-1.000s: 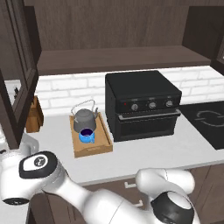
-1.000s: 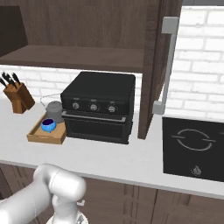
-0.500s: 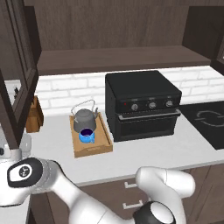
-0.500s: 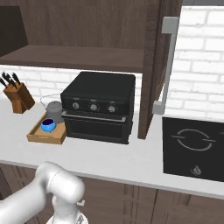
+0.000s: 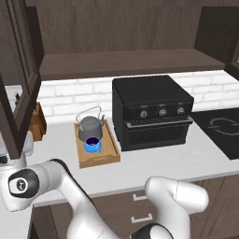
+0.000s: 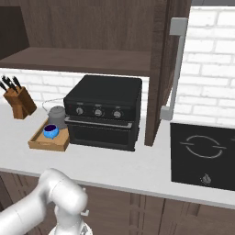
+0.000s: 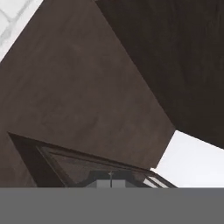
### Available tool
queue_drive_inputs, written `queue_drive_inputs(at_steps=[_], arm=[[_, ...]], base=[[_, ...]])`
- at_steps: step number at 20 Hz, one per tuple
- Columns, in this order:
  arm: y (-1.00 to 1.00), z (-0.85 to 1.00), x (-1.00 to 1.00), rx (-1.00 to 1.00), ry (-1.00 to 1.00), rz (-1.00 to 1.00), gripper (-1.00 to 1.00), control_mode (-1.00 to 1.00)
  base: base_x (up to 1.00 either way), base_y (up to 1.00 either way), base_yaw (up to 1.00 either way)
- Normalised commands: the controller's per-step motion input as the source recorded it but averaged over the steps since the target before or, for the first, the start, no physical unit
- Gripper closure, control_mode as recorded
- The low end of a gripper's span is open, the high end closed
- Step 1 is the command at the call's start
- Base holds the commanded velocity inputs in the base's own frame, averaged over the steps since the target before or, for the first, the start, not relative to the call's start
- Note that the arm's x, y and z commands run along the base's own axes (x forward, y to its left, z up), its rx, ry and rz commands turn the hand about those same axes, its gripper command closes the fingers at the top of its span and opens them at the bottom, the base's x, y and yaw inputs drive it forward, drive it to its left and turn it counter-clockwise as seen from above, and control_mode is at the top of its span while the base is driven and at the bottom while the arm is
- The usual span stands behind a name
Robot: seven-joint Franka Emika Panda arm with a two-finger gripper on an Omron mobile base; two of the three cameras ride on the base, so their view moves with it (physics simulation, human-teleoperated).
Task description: Pick the kettle from the counter and place it on the tray. Then pick the mug from the cabinet and place it on the tray. Then close the cabinet doors.
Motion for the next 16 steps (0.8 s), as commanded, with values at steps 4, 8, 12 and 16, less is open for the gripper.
queue_drive_inputs(at_steps=[4,8,12,16], arm=[[0.0,0.26,0.0,0.01,-0.11,0.0,1.0,-1.0],[0.0,0.04,-0.03,0.04,-0.13,0.0,1.0,-1.0],[0.0,0.08,-0.08,0.13,-0.16,0.0,1.0,-1.0],[0.0,0.13,0.0,0.14,-0.1,0.0,1.0,-1.0]], base=[[0.0,0.0,0.0],[0.0,0.0,0.0],[0.0,0.0,0.0],[0.0,0.0,0.0]])
